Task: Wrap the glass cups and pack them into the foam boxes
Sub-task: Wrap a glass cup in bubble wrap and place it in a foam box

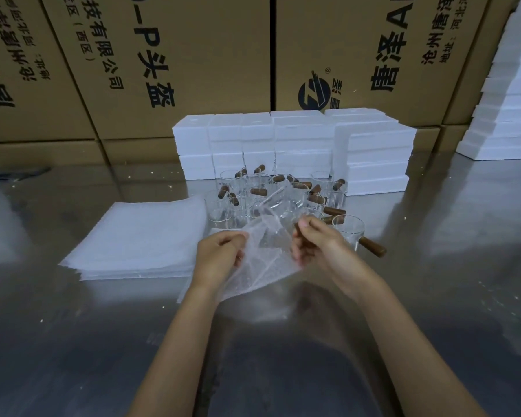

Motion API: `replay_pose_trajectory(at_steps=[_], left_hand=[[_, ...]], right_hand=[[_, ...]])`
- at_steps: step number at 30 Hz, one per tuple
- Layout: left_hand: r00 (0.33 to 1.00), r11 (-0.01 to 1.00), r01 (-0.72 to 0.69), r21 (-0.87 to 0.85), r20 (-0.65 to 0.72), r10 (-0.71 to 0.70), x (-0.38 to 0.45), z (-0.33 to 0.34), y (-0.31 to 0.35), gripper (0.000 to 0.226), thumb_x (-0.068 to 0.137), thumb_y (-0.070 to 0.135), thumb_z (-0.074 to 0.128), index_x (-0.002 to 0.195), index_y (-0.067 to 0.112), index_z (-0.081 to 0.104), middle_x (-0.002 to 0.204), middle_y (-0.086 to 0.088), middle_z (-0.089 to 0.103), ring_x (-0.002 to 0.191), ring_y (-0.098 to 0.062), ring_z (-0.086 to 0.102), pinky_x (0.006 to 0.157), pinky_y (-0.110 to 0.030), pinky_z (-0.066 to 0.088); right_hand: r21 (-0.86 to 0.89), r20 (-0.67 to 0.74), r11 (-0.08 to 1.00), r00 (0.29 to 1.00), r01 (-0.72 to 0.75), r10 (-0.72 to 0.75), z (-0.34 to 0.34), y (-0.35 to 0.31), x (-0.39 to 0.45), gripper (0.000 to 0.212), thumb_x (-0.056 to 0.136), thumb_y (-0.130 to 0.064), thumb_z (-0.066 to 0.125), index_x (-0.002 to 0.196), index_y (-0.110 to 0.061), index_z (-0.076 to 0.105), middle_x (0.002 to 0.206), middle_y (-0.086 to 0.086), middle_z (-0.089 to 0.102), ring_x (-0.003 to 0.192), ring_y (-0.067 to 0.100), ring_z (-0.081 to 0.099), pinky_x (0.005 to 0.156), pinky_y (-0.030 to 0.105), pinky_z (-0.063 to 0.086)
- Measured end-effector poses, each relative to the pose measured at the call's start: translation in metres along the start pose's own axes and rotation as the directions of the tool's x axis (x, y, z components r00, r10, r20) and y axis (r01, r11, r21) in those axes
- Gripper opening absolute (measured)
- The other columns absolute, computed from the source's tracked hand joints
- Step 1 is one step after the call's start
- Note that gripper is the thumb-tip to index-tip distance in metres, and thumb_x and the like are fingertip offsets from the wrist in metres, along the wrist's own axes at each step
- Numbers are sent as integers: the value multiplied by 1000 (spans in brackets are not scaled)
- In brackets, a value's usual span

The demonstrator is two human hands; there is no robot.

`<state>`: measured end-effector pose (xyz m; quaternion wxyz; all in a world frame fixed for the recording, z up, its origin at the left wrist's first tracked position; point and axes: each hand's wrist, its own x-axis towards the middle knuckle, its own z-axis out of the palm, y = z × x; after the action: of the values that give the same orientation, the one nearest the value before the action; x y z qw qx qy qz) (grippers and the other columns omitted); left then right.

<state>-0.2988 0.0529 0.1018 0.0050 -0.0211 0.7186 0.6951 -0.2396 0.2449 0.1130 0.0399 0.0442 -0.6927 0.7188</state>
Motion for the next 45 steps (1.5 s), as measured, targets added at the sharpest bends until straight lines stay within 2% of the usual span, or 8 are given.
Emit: replay_pose_trajectory(at_steps=[5, 11, 15, 20, 30, 38, 43, 45], left_hand=[[995, 997, -77, -30, -58, 76, -5, -1, 7, 12, 93, 9, 67, 91, 12, 78, 68, 1, 66, 50, -4, 49, 52, -17, 46], [962, 964, -267, -20, -70, 265, -16, 7, 19, 8, 90, 12, 73, 88, 17, 78, 71, 14, 71, 58, 5, 56, 60, -12, 47], [928, 929, -368, 29, 70, 365, -26, 19, 20, 22, 87, 7, 76, 81, 28, 76, 82, 7, 74, 66, 1, 58, 67, -12, 49], [874, 868, -483, 112, 113, 472, -31, 25, 19, 31, 87, 5, 75, 82, 36, 73, 86, 2, 70, 70, -1, 58, 70, -12, 46], [701, 672, -710, 214, 316, 640, -45, 33, 19, 12, 91, 6, 70, 96, 14, 78, 95, 4, 68, 92, -12, 62, 80, -24, 48], [866, 899, -439, -8, 262, 425, -47, 37, 21, 14, 98, 2, 60, 93, 15, 65, 77, -8, 64, 60, -10, 56, 63, -24, 48], [833, 944, -260, -203, 447, 325, -54, 39, 25, 10, 90, 11, 68, 99, 11, 70, 83, 3, 73, 73, -10, 67, 70, -23, 56], [787, 935, -282, -214, 505, 353, -54, 39, 25, 18, 84, 20, 69, 100, 13, 73, 88, 7, 75, 82, -8, 69, 78, -24, 56]], right_hand=[[-318, 179, 947, 977, -55, 117, -11, -7, -10, 27, 99, -35, 55, 85, -15, 65, 62, 6, 57, 53, 18, 48, 48, 25, 36], [-581, -21, 809, 995, -89, 94, -1, -10, -7, 30, 100, -36, 55, 77, -21, 65, 47, -11, 53, 45, 1, 46, 59, 22, 36], [-315, -193, 939, 978, -140, 81, 9, -6, 1, 32, 103, -30, 49, 82, -12, 64, 48, -8, 50, 41, 3, 41, 50, 21, 34], [55, -151, 974, 963, -218, 224, 5, -5, 1, 29, 99, -35, 55, 87, -11, 69, 61, -3, 51, 48, 7, 37, 39, 20, 24], [-23, -145, 966, 957, -256, 250, 4, -5, -3, 15, 85, -22, 71, 71, -17, 72, 49, -9, 41, 42, 5, 27, 37, 21, 18], [231, -215, 934, 922, -273, 322, 2, -3, 3, 16, 89, -4, 64, 74, -7, 70, 60, 1, 52, 45, 5, 41, 35, 16, 30], [202, -186, 928, 918, -314, 351, 11, 0, 1, 25, 92, -1, 52, 111, 10, 65, 90, 21, 64, 75, 24, 59, 71, 40, 53], [149, -209, 923, 901, -354, 380, 19, 2, -3, 29, 97, -11, 49, 118, 3, 63, 96, 20, 68, 80, 22, 62, 64, 32, 50]])
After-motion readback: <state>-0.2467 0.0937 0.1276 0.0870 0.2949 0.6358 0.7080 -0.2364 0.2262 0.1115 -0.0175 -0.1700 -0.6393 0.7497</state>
